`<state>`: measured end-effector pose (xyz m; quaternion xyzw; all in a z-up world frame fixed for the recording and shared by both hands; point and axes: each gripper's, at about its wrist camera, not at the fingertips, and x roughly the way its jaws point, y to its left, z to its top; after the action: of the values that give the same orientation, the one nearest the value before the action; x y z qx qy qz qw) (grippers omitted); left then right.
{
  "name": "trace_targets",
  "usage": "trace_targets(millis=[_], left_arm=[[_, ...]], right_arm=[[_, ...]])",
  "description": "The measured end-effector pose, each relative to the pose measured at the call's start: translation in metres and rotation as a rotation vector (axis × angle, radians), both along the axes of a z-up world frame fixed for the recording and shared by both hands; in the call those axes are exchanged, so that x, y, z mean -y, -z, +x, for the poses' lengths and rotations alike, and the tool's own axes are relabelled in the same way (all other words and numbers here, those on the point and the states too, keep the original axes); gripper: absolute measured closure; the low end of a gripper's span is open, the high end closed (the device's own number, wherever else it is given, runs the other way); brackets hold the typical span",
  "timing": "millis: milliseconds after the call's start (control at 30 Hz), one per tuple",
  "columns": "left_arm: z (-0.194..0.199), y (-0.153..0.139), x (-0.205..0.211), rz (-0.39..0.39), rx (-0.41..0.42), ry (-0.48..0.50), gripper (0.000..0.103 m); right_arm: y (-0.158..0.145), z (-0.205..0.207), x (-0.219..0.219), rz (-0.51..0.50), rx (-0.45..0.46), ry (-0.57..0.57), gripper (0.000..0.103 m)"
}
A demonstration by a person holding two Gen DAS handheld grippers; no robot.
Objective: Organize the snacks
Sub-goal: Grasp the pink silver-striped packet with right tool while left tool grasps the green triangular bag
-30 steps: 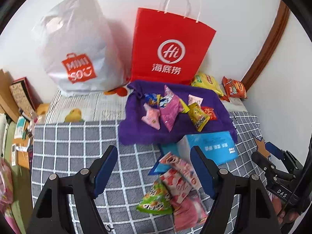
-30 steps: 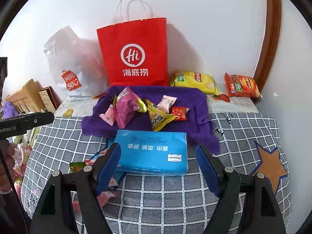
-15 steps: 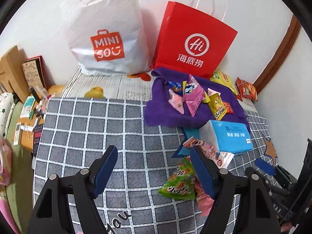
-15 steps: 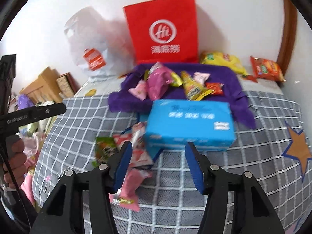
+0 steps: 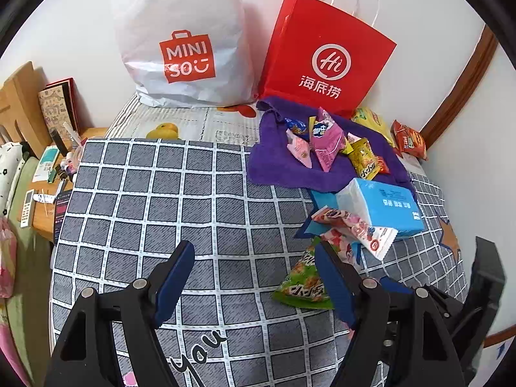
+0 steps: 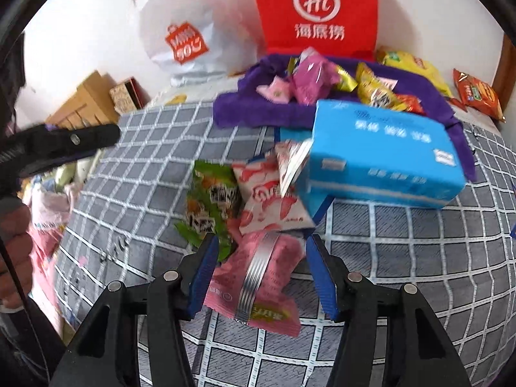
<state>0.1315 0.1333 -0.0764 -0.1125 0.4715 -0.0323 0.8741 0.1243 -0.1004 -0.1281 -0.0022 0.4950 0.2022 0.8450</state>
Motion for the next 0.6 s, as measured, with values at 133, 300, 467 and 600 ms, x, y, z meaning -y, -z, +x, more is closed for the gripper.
trace_targets(millis=[133,300,467,600], left_arm=[[0.001,0.009,0.003,-0.005,-0.023,-0.001,0.028],[0.003,0.024,0.019,0.015,-0.045,0.039,0.028],[0.005,0.036,0.038,0.015,-0.048,0.081,0.028],[0.007,0.049,0.056,0.023,-0.063,0.116,0.028]], right_arm=[[0.022,0.001,-0.005,-0.069,-0.028,0.003,0.046],[0.031,-0.002,0.004,-0.036,-0.02,-0.012,0.056],[0.024,-0.011,0.027,-0.035,0.042,-0.013,0.057],[0.018,-0.015,0.055,-0.049,0.09,0.022,0.057]])
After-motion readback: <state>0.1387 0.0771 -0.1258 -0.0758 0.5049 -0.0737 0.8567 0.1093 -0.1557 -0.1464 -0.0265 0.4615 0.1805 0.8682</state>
